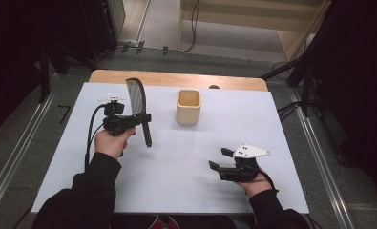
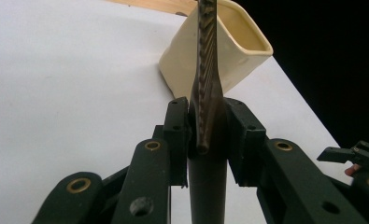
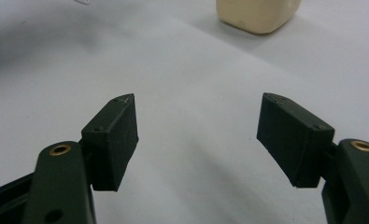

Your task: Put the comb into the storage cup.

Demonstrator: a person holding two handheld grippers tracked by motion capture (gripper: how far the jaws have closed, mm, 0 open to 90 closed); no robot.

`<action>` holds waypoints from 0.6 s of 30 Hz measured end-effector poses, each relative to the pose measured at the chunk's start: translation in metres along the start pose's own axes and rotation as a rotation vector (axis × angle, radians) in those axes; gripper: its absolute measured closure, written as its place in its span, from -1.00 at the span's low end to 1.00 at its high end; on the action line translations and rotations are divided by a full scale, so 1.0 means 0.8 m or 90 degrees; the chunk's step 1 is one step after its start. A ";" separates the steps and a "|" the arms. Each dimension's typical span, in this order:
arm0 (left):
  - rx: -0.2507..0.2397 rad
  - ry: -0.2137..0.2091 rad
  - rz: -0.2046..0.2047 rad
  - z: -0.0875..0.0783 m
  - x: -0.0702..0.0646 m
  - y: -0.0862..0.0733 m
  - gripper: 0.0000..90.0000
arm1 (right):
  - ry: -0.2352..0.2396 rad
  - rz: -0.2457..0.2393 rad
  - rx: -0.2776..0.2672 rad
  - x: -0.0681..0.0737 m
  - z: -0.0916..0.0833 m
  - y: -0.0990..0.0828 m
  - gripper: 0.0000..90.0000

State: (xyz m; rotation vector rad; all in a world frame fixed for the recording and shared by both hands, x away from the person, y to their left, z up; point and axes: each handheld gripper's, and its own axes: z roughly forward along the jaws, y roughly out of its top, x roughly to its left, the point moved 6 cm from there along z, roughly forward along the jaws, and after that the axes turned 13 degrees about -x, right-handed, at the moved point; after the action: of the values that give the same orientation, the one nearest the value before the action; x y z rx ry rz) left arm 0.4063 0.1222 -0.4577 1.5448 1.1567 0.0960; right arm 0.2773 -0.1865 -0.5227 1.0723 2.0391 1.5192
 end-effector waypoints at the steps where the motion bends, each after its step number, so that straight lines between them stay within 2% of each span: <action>1: 0.000 -0.001 0.004 0.001 0.000 0.001 0.61 | 0.000 0.001 0.002 0.000 -0.002 -0.001 -0.40; 6: -0.002 -0.007 0.007 0.005 -0.003 0.004 0.61 | -0.001 0.006 0.000 -0.003 -0.011 -0.003 -0.40; 9: 0.001 -0.012 0.012 0.008 -0.005 0.005 0.61 | -0.014 -0.001 0.000 -0.008 -0.017 -0.005 -0.40; 11: 0.003 -0.015 0.015 0.010 -0.007 0.006 0.61 | -0.016 0.008 -0.004 -0.011 -0.021 -0.004 -0.40; 18: 0.001 -0.027 0.026 0.018 -0.014 0.013 0.61 | -0.019 0.012 0.000 -0.019 -0.031 -0.007 -0.40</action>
State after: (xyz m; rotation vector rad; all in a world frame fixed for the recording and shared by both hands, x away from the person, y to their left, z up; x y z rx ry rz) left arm 0.4159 0.1061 -0.4487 1.5641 1.0928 0.0891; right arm 0.2682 -0.2143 -0.5215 1.1094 2.0148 1.5036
